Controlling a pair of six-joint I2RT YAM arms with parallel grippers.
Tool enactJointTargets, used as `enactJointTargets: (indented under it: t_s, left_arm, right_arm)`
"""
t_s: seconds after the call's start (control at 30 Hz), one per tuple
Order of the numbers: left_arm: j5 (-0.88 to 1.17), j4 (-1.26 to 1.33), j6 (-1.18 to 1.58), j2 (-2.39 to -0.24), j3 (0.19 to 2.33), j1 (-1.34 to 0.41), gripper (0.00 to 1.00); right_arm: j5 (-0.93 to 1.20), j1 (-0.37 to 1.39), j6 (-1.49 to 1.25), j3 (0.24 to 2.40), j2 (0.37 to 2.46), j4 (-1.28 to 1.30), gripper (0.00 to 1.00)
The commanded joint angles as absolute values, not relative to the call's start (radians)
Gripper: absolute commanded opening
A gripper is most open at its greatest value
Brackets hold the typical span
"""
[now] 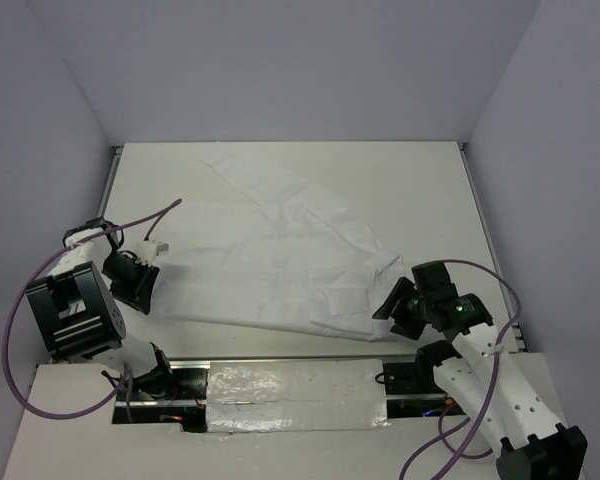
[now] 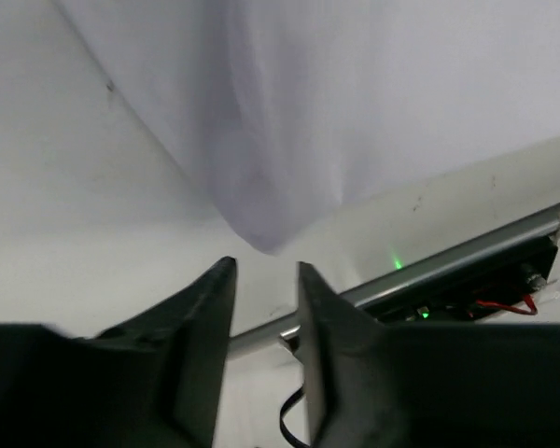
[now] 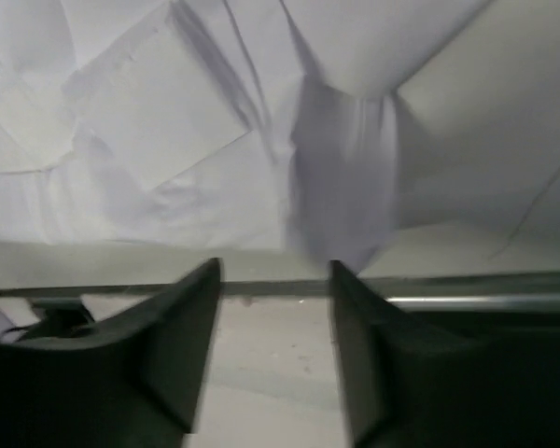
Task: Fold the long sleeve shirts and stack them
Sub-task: Fold the shirt
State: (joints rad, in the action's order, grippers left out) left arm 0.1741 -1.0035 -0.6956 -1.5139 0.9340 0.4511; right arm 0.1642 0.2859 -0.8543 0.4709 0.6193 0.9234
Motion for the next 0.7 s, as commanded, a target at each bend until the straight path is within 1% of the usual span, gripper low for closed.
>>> enactJointTargets:
  t_s: [0.0,0.03,0.07,0.1,0.13,0.17,0.2,0.23,0.27,0.3,0.33,0.37,0.4,0.43,0.47,0.5,0.53,0.57,0.6,0.63,0.67]
  left_arm:
    - [0.164,-1.095,-0.748,-1.489,0.922,0.457,0.49]
    - [0.157,-1.117,-0.752,-1.494,0.951,0.456,0.53]
    - [0.153,-1.133,-0.759,-1.505,0.983,0.457,0.55]
    - [0.15,-1.146,-0.756,-1.532,1.02,0.456,0.55]
    - [0.15,-1.152,-0.75,-1.548,1.07,0.459,0.56]
    - [0.17,-1.14,-0.72,-1.568,1.191,0.46,0.57]
    - [0.19,-1.123,-0.689,-1.613,1.259,0.46,0.57]
    - [0.221,-1.105,-0.658,-1.637,1.392,0.457,0.6]
    - [0.307,-1.065,-0.602,-1.663,1.454,0.454,0.63]
    - [0.346,-1.04,-0.571,-1.714,1.5,0.446,0.63]
    - [0.374,-1.01,-0.542,-1.739,1.564,0.424,0.63]
    - [0.386,-0.97,-0.475,-1.764,1.58,0.41,0.63]
    - [0.356,-0.883,-0.439,-1.814,1.589,0.393,0.63]
    - [0.345,-0.849,-0.419,-1.841,1.606,0.361,0.63]
    - [0.336,-0.812,-0.378,-1.868,1.615,0.347,0.64]
    - [0.322,-0.731,-0.35,-1.92,1.621,0.338,0.64]
    - [0.328,-0.698,-0.325,-1.946,1.64,0.324,0.64]
    - [0.336,-0.675,-0.281,-2.004,1.657,0.318,0.65]
    - [0.34,-0.657,-0.258,-2.034,1.676,0.313,0.65]
    - [0.341,-0.632,-0.239,-2.06,1.716,0.304,0.73]
    - [0.342,-0.624,-0.213,-2.087,1.739,0.301,0.76]
  right_arm:
    - [0.071,0.302,-0.855,0.633,0.615,1.087,0.69]
    - [0.031,0.302,-0.83,0.681,0.635,1.103,0.76]
    - [0.0,0.302,-0.801,0.798,0.658,1.112,0.82]
    - [-0.044,0.301,-0.726,0.86,0.695,1.098,0.82]
    - [-0.079,0.302,-0.68,0.914,0.778,1.076,0.82]
    - [-0.078,0.302,-0.634,1.014,0.829,1.001,0.83]
    - [-0.065,0.301,-0.539,1.061,0.945,0.955,0.83]
    - [-0.01,0.302,-0.49,1.101,1.01,0.912,0.82]
    - [0.033,0.302,-0.453,1.189,1.069,0.841,0.78]
    - [0.057,0.302,-0.428,1.236,1.134,0.81,0.76]
    - [0.087,0.302,-0.384,1.279,1.249,0.784,0.74]
    - [0.089,0.302,-0.371,1.36,1.303,0.738,0.73]
    - [0.087,0.302,-0.358,1.402,1.409,0.714,0.73]
    - [0.09,0.302,-0.339,1.442,1.463,0.692,0.73]
    - [0.089,0.302,-0.331,1.521,1.517,0.654,0.74]
    - [0.092,0.302,-0.324,1.563,1.626,0.638,0.75]
    - [0.094,0.301,-0.319,1.603,1.691,0.631,0.77]
    - [0.097,0.301,-0.321,1.703,1.827,0.638,0.81]
    - [0.101,0.302,-0.324,1.768,1.898,0.659,0.81]
    - [0.106,0.302,-0.333,1.837,1.981,0.69,0.81]
    - [0.113,0.302,-0.351,1.996,2.059,0.759,0.81]
